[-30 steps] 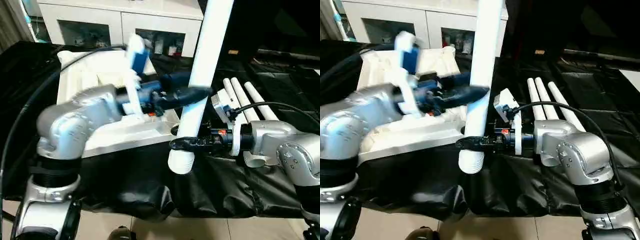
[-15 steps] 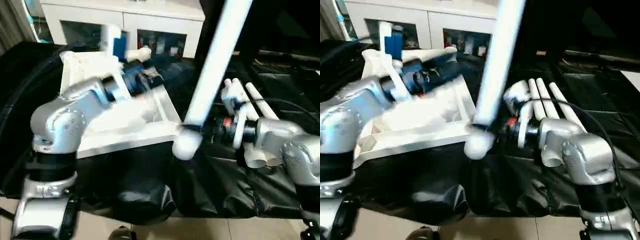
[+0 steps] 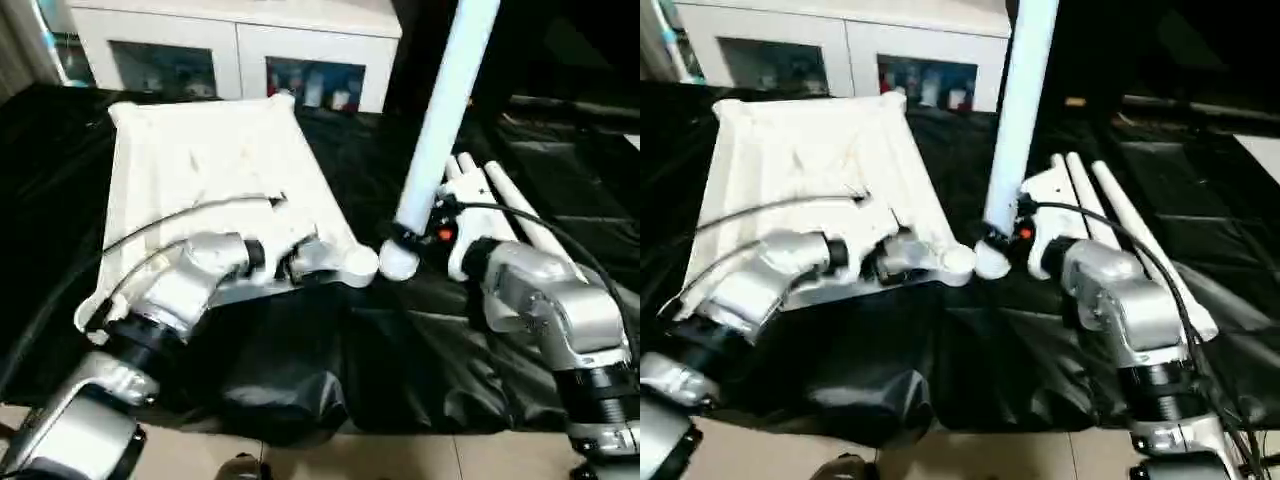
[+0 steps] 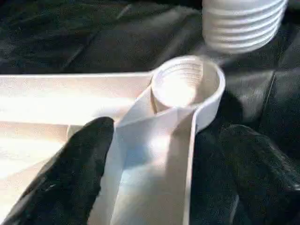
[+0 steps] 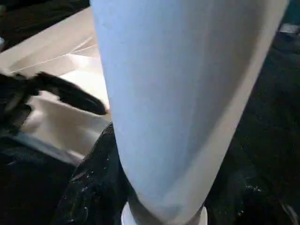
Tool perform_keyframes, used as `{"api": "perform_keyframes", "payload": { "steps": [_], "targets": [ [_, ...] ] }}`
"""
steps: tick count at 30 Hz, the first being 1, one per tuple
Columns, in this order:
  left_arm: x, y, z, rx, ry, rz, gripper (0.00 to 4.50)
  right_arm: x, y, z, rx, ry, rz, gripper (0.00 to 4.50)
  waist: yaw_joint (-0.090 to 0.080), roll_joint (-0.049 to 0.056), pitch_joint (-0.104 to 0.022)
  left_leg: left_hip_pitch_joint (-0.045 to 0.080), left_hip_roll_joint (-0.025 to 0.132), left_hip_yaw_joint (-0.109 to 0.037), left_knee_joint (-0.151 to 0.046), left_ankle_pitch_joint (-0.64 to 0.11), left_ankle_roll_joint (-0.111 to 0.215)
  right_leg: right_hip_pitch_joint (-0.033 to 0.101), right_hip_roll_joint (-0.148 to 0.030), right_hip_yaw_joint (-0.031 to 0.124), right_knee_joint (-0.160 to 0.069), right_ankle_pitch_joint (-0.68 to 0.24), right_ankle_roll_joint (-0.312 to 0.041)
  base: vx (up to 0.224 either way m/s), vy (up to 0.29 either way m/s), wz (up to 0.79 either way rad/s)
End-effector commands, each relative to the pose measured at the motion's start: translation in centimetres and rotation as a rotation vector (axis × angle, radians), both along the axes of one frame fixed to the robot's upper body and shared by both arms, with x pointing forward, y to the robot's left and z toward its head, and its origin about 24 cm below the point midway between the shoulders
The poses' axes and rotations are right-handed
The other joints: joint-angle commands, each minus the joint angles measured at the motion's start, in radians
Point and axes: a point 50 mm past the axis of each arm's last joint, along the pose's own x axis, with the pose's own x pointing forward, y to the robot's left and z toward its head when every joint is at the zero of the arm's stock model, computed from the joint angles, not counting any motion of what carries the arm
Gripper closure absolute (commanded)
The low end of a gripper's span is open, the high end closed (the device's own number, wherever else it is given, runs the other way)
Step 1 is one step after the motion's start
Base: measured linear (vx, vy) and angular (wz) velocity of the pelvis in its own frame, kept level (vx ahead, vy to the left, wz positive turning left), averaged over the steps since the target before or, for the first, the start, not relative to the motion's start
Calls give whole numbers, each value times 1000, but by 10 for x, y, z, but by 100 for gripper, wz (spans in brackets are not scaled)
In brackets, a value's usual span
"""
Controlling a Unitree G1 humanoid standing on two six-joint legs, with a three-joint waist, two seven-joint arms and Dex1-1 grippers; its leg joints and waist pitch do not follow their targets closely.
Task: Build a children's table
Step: Insert table leg to table base
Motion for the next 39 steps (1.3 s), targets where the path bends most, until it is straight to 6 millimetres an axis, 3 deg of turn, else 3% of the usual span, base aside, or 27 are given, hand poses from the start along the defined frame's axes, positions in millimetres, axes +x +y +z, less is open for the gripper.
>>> {"api": "perform_keyframes", "payload": {
  "steps": [1, 5, 9, 12, 23, 39],
  "targets": [
    [4, -1, 2, 35, -10, -43, 76, -3, -2, 7, 14, -35, 13, 263, 0, 19, -87, 36, 79, -34, -85, -216, -44, 39, -100, 51, -75, -41, -232, 0, 0, 0],
    [10, 7, -3, 71, 25, -58, 114, -5, -3, 6, 16, -17, 16, 263, 3, 23, -87, 40, 83, -37, -86, -243, -54, 40, -106, 52, -76, -86, -237, 0, 0, 0],
    [12, 13, -5, 57, 78, -35, 158, -12, 1, 6, 12, -1, 73, 263, 4, 25, -90, 40, 85, -38, -86, -236, -49, 42, -108, 51, -70, -41, -254, 0, 0, 0],
    [10, 12, -6, 14, 125, -45, 171, -13, 2, 5, 1, -10, 77, 263, 4, 24, -87, 38, 85, -36, -84, -238, -45, 41, -112, 52, -73, -58, -271, 0, 0, 0],
    [10, 17, -16, 44, 163, -60, 280, -11, 3, 7, 0, -24, 87, 263, 4, 20, -87, 38, 86, -37, -85, -234, -36, 42, -112, 52, -74, -69, -266, 0, 0, 0],
    [6, 23, -23, 105, 235, -108, 389, -13, 1, 7, 0, -31, 92, 263, 6, 27, -92, 38, 88, -37, -85, -242, -30, 41, -114, 53, -77, -96, -269, 0, 0, 0]
  ]
}}
